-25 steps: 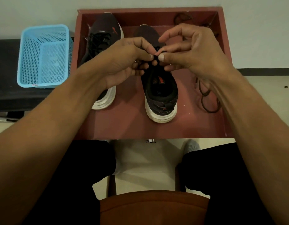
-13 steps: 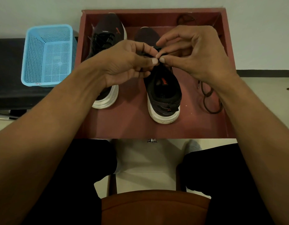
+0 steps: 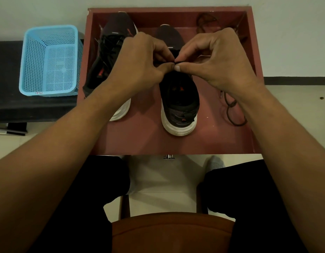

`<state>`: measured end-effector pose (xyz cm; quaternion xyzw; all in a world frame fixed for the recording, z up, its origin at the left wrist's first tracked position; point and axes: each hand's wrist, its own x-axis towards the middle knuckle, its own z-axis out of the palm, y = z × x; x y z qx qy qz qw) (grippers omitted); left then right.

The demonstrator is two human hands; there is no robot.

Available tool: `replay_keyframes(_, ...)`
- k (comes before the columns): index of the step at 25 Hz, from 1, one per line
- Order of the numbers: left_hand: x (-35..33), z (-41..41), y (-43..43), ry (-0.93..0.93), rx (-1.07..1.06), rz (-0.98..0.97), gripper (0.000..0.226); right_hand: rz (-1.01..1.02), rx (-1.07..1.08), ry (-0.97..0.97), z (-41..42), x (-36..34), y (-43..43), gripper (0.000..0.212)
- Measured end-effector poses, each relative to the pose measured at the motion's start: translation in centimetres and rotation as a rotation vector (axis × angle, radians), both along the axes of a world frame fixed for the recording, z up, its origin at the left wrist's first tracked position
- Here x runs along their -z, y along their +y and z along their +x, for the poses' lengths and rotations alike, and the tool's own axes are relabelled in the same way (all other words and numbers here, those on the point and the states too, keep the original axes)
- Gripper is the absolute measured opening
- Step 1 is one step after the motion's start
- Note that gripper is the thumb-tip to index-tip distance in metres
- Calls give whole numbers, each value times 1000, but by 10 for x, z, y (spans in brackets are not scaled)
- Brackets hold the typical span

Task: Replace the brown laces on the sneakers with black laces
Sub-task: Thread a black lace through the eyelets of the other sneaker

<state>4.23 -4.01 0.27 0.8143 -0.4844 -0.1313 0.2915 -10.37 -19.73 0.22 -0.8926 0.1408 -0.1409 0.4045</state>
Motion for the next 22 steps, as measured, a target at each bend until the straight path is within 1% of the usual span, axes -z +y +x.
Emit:
replay_keyframes(2,1,1,0,16,-9,69,18,-11,-21,0,-1,-3,1,17)
replay_keyframes(4,1,1,0,121,-3,111,17,-24,-45,-4,-1,-4,1,16)
replay_keyframes(5,1,1,0,233,-7,119,15,-38,-59,-5,0,-4,0,15)
replay_keyframes(7,0,1,0,520,-41,105,10,-75,-79,-3,2,-3,0,14)
replay_keyframes(9,-2,2,-1,767,-98,78,10,-102,-81,4,2,-2,0,12)
replay_keyframes(11,-2,2,-2,928,-161,50,11,-110,-81,8,1,-2,0,10)
replay_keyframes(12,-3,2,-3,963,-187,43,11,-114,-84,8,1,-2,0,10)
replay_keyframes(16,0,2,-5,906,-170,56,23,-128,-90,7,-1,-4,0,8)
replay_keyframes(18,1,3,-6,879,-172,64,22,-131,-93,6,0,-4,2,7)
replay_keyframes(22,1,-5,-11,768,-217,59,22,-119,-63,13,0,-5,-1,8)
